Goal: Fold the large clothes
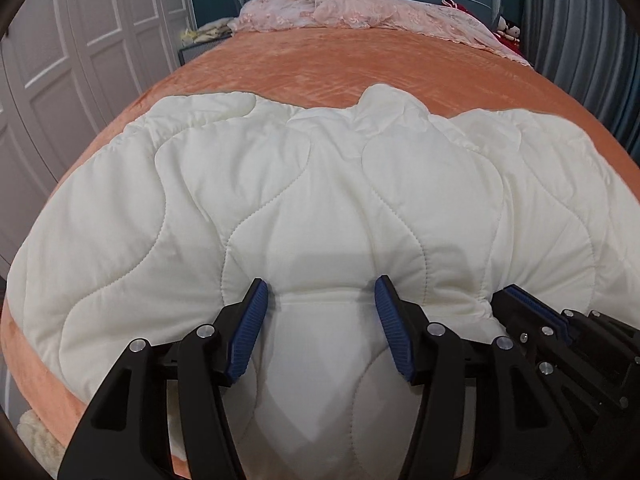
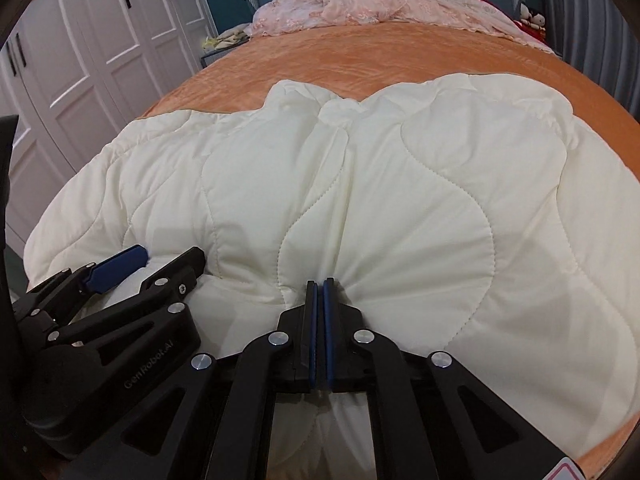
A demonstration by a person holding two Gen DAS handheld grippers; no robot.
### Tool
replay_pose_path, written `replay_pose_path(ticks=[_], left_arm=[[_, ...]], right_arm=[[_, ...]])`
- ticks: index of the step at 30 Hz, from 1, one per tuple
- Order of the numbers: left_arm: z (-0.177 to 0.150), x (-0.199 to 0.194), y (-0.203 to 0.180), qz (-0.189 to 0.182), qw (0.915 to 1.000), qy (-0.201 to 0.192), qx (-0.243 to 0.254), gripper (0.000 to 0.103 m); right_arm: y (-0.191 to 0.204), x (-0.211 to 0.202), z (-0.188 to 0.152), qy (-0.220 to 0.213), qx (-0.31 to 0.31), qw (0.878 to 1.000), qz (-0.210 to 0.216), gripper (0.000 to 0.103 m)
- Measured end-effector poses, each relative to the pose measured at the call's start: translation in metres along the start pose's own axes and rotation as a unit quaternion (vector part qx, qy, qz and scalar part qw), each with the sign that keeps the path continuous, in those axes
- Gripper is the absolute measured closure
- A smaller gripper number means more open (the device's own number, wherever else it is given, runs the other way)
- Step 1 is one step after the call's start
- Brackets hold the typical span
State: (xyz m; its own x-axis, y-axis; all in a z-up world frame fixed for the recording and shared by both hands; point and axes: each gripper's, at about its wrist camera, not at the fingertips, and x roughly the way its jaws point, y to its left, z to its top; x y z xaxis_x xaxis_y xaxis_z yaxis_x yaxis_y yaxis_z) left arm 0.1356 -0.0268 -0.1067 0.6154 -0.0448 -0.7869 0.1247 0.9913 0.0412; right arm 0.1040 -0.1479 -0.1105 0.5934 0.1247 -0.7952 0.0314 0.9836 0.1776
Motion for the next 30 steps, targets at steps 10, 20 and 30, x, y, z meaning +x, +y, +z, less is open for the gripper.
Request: replay_pose_path(ticks=[10, 20, 30], left_arm=[[-0.002, 0.005, -0.003, 0.014, 0.9997, -0.019, -0.002, 0.047], [0.011, -0.030, 0.033, -0.017, 0.9986, -0.005, -0.050, 0.045], [-0.028, -0.072, 0.183, -0.066, 0.9621, 0.027, -0.263, 0.042]], right_arm=[[0.000, 0.009, 0.003, -0.011, 0.013, 1.000, 0.004, 0.103], [-0.003, -0.013, 0.022, 0.015, 0.047, 0.999, 0.021, 0.103], [0.047, -0.050, 0.010, 0.030, 0.018, 0.996, 0.078, 0.099]])
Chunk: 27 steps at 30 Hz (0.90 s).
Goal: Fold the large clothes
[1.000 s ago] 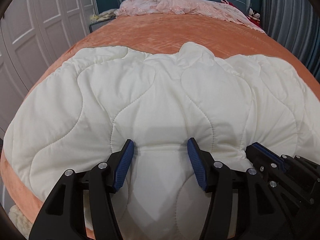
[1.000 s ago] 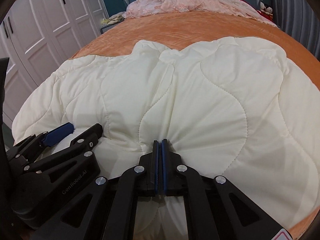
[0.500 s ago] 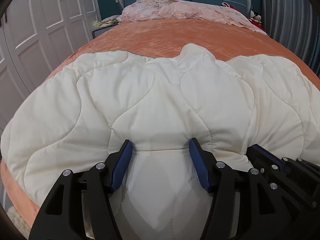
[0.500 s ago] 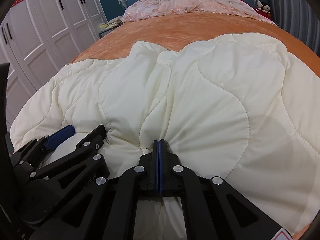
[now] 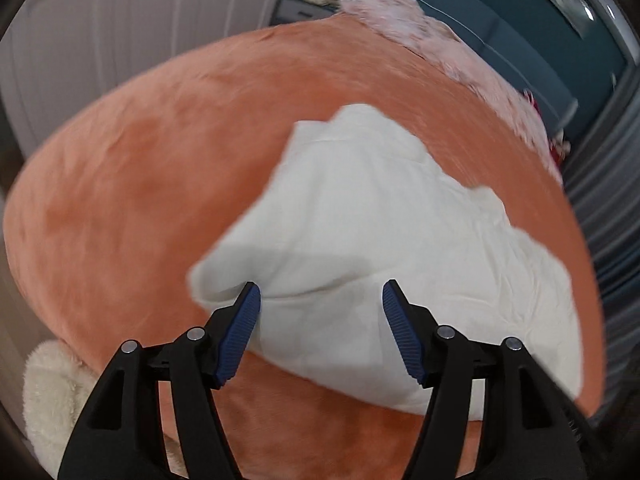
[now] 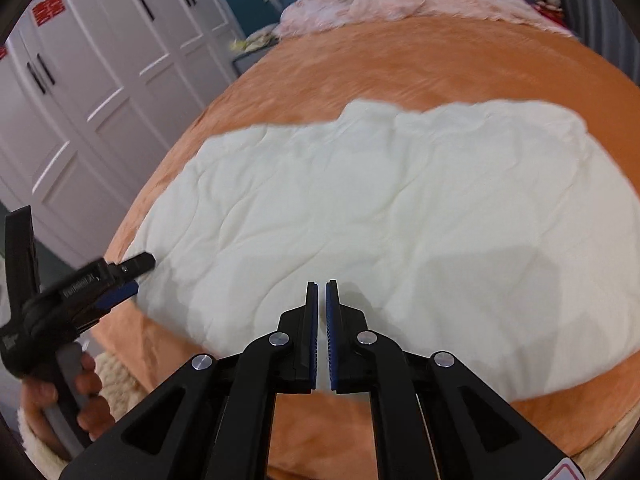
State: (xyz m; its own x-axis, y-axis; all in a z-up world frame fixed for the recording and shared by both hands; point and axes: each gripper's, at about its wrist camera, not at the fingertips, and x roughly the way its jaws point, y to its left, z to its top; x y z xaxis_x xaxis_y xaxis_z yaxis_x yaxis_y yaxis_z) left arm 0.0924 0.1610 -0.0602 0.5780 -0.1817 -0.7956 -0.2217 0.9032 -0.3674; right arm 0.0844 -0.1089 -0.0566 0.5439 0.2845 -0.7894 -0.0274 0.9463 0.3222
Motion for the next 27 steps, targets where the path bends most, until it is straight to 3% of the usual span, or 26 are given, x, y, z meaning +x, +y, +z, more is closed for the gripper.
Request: replay_pose_path(ticks=[3, 5, 11, 14, 18, 20, 23, 27], left_arm=[[-0.002, -0.015, 0.021, -0.007, 0.9988, -0.016, -0.046, 0.040], [-0.001, -0.024, 0.030, -0.002, 0.9980, -0.031, -0.054, 0.026], [-0.008, 0.017, 0.049, -0.027, 0.9938, 0.047, -0.097, 0.023], [-0.012, 0.026, 0.049, -0.040, 0.9909, 0.049, -0.119, 0.022], [-0.009, 0.026, 0.038, -0.077, 0.9870, 0.066, -0.125, 0.052], [-0.006, 0.019, 0.028, -0.082, 0.9886, 0.060, -0.111, 0.075], [0.001, -0.005, 0.013, -0.091, 0.9919, 0.033, -0.082, 0.086], [0.015, -0.037, 0.007, -0.119, 0.9909, 0.004, -0.063, 0.089]], right_arm=[[0.006, 0.015, -0.009, 0.028, -0.001, 1.000, 0.002, 0.099], [0.006, 0.021, -0.015, 0.037, 0.002, 0.999, -0.002, 0.099], [0.000, 0.031, -0.021, 0.045, 0.017, 0.999, -0.005, 0.103], [0.000, 0.034, -0.022, 0.047, 0.015, 0.999, -0.008, 0.103], [0.000, 0.038, -0.020, 0.049, 0.015, 0.999, -0.011, 0.103], [-0.001, 0.039, -0.019, 0.050, 0.018, 0.999, -0.012, 0.103], [0.002, 0.031, -0.017, 0.046, 0.017, 0.999, -0.014, 0.103], [0.002, -0.002, -0.016, 0.014, 0.004, 0.999, -0.029, 0.103]])
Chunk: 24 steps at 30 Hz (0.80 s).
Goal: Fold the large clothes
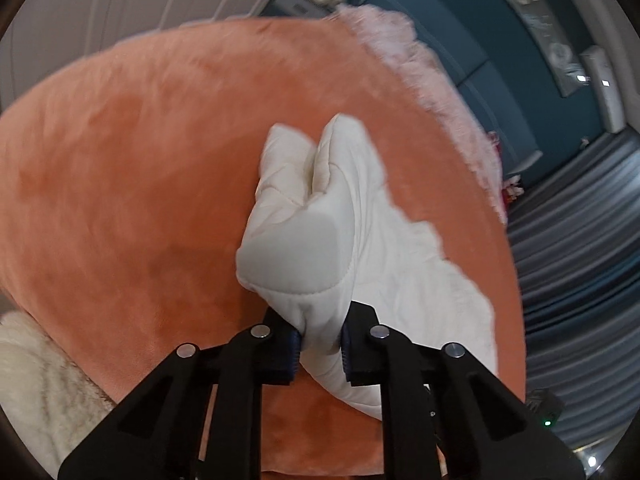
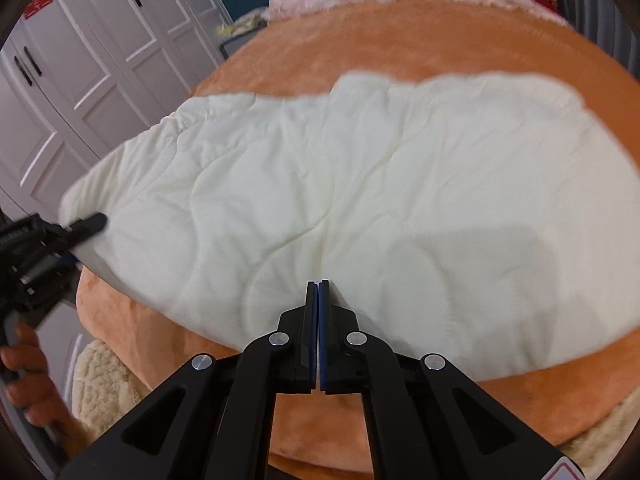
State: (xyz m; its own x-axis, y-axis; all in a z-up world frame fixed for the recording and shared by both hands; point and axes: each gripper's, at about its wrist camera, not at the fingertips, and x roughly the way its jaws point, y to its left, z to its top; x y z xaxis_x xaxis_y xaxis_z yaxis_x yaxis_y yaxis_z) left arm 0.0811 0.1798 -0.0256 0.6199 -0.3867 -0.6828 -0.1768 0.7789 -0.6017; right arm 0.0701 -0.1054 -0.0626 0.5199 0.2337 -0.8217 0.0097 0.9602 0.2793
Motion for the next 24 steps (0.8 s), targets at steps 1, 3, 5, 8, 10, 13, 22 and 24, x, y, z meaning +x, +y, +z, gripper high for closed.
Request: replay_pose_path(ticks=[1, 3, 5, 8, 10, 13, 22, 24], left_arm=[[0.004, -0.008, -0.009, -0.009, 0.9999, -0.007, 0.009, 0.089], [0.006, -0.018, -0.018, -0.009, 0.9996, -0.019, 0.020, 0.089], [0.009, -0.028, -0.023, -0.009, 0.9990, -0.033, 0.028, 0.090], [0.012, -0.044, -0.034, -0.007, 0.9977, -0.049, 0.047, 0.090], [0.010, -0.055, -0.049, -0.008, 0.9953, -0.058, 0.077, 0.090], [0.001, -0.066, -0.080, -0.015, 0.9896, -0.062, 0.129, 0.090], [-0.045, -0.054, -0.188, -0.057, 0.9590, -0.033, 0.276, 0.090], [-0.058, -0.040, -0.206, -0.060, 0.9535, -0.014, 0.295, 0.090]], right_arm=[[-0.001, -0.008, -0.001, -0.005, -0.007, 1.000, -0.010, 0.103], [-0.003, -0.010, -0.004, 0.003, -0.009, 1.000, -0.007, 0.103], [-0.002, -0.003, -0.009, 0.023, -0.005, 1.000, 0.008, 0.103], [0.013, 0.015, -0.018, 0.044, -0.015, 0.999, 0.026, 0.103], [0.026, 0.030, -0.021, 0.055, -0.019, 0.997, 0.041, 0.103], [0.036, 0.038, -0.022, 0.051, -0.027, 0.997, 0.053, 0.103], [-0.014, -0.045, -0.018, 0.010, 0.017, 0.997, 0.069, 0.102], [-0.034, -0.071, -0.021, -0.005, 0.021, 0.999, 0.036, 0.102]])
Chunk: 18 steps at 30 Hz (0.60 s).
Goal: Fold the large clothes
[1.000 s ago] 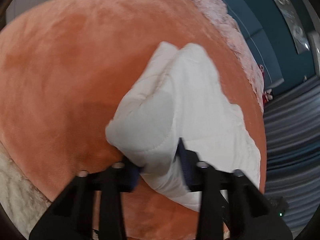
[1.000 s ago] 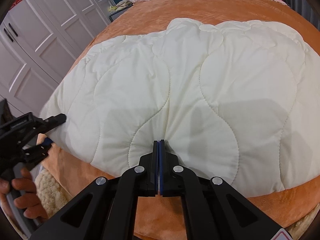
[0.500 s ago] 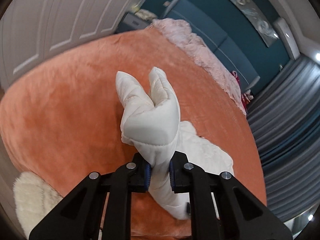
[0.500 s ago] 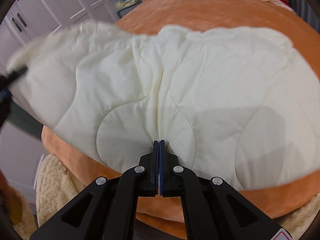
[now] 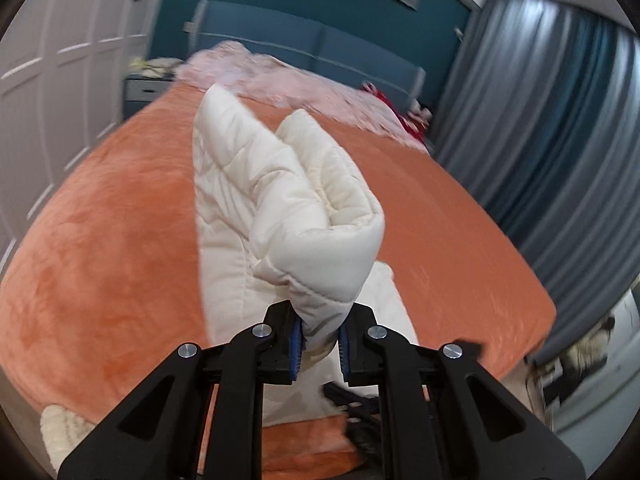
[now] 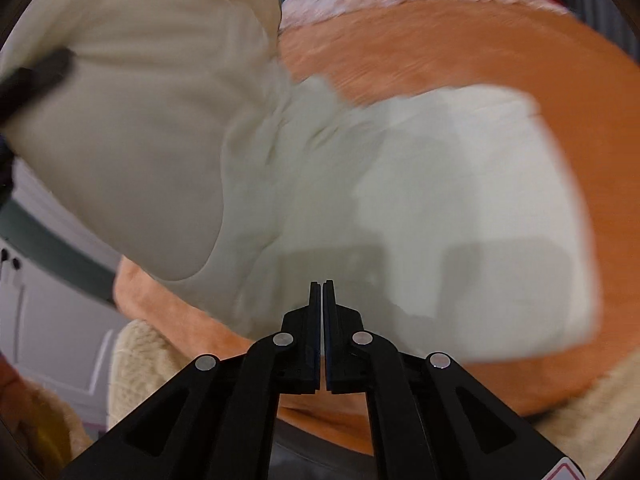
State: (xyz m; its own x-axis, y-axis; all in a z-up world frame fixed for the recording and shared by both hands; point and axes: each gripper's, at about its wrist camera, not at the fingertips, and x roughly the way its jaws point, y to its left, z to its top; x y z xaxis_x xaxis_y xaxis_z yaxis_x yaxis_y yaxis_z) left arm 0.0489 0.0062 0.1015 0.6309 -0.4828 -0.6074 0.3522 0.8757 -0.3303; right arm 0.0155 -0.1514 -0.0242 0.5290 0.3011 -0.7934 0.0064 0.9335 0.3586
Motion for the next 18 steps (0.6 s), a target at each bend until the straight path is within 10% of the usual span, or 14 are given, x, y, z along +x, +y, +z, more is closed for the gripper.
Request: replay_pose_path(ticks=[12, 18], left_arm=[[-0.052, 0.107, -0.071, 0.004, 0.9888, 0.126, 0.080, 0.087], [-0.072, 0.105, -0.081, 0.028, 0.9857, 0.130, 0.104, 0.080]], right_arm=[[-0.079, -0.091, -0.012, -0.050, 0.066, 0.994, -0.077, 0.095], [-0.083, -0.119, 0.013, -0.088, 0.065, 0.993, -0.046, 0.068]])
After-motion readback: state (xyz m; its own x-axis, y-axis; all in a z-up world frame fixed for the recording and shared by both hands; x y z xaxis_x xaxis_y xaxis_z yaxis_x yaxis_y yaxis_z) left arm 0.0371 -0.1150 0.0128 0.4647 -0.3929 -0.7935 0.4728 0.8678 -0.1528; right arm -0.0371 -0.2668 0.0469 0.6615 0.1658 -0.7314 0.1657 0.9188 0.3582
